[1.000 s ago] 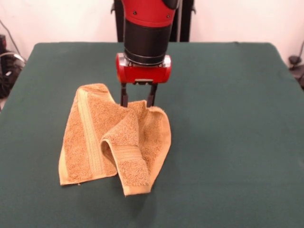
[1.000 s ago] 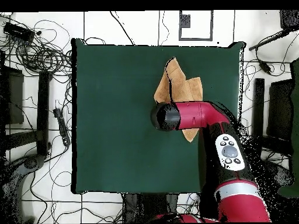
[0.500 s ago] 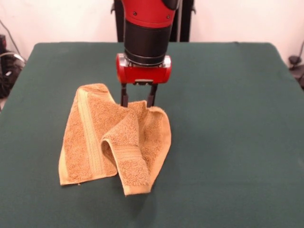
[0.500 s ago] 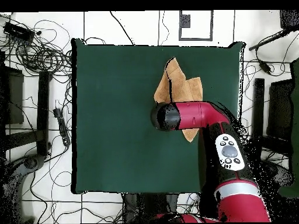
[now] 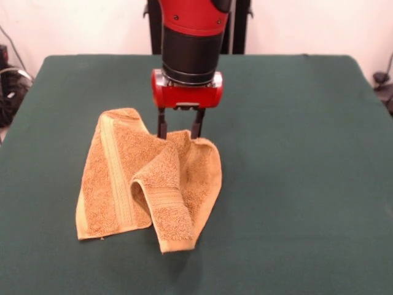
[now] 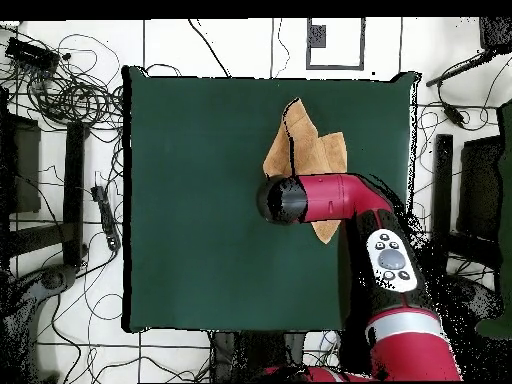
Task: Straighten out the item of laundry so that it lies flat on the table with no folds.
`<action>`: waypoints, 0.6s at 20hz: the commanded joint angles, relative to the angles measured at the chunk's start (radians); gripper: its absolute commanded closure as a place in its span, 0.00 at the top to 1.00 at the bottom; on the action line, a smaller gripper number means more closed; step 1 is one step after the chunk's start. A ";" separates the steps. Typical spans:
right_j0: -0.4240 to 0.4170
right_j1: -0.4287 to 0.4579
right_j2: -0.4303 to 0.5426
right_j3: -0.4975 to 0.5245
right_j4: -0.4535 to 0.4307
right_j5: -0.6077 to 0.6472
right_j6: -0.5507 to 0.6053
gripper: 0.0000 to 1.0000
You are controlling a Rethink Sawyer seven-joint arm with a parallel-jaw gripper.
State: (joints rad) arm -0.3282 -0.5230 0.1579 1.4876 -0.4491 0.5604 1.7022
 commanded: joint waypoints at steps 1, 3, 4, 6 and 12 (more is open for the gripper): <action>0.055 0.046 0.040 0.006 0.059 0.039 0.127 1.00; 0.066 0.061 0.042 -0.011 0.060 0.045 0.125 1.00; 0.070 0.069 0.046 -0.020 0.057 0.050 0.115 1.00; 0.075 0.082 0.050 -0.032 0.056 0.052 0.105 1.00; 0.080 0.102 0.055 -0.048 0.052 0.051 0.080 1.00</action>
State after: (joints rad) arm -0.2863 -0.5117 0.1574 1.4647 -0.4339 0.5604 1.7022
